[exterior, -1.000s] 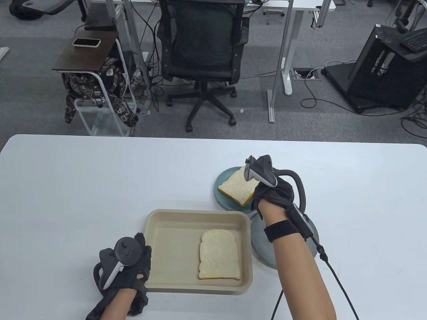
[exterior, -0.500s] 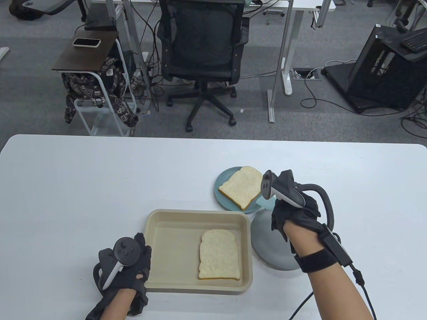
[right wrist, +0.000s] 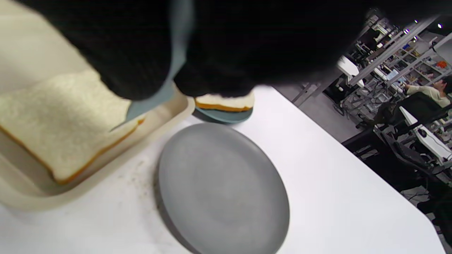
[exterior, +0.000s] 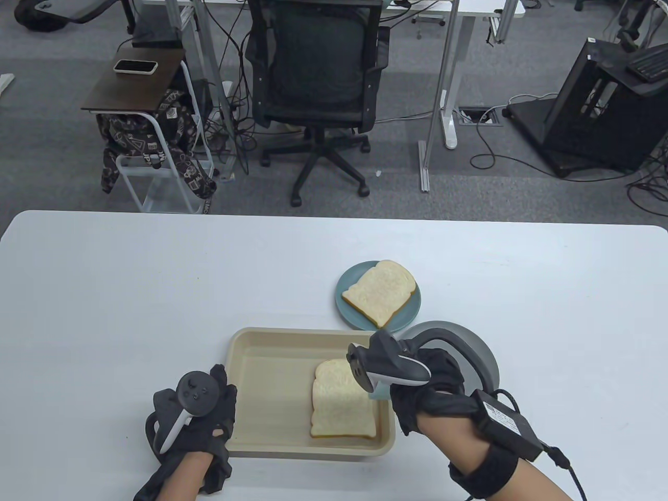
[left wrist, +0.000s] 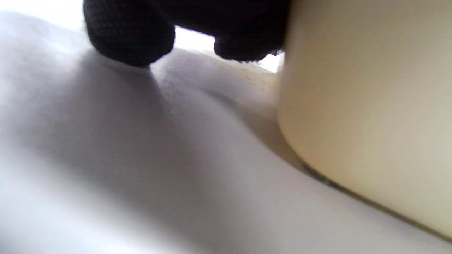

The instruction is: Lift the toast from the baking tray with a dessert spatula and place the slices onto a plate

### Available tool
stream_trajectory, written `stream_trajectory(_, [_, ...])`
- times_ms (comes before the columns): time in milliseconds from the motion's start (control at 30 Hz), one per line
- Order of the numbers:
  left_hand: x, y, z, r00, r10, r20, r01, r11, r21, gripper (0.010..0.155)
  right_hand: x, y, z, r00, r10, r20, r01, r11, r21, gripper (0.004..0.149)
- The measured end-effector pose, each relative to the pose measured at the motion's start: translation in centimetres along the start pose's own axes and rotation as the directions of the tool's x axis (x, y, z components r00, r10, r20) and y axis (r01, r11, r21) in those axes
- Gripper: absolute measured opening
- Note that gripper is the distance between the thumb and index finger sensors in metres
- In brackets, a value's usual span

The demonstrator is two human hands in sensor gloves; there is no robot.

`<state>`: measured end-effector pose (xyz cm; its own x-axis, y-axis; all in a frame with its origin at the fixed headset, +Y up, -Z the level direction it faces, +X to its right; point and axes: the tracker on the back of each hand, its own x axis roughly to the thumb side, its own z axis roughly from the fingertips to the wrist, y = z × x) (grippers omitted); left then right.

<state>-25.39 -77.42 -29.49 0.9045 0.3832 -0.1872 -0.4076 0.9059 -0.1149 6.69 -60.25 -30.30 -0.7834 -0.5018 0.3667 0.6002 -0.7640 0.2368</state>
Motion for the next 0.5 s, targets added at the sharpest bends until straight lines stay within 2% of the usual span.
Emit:
stream_trajectory(233, [0.0,0.0,0.0,1.000,0.003,0.002,-0.003,1.000,0.003,0.061,-0.7,1.4,-1.3,1.000,0.024,-0.001,-0.024,0.999,0.026,0.054])
stream_trajectory(333, [0.0,0.0,0.0,1.000,0.000,0.002,0.000,1.000,0.006,0.061,-1.7,2.5,-2.0,0.996,-0.080,0.029,0.078,0.995,0.067,0.054])
stream_trajectory(500, [0.0,0.0,0.0,1.000,-0.006,0.003,0.006,1.000,0.012,0.061,-4.2,4.3,-3.5,0.962,-0.264,0.063,0.260,0.963,0.074,0.053])
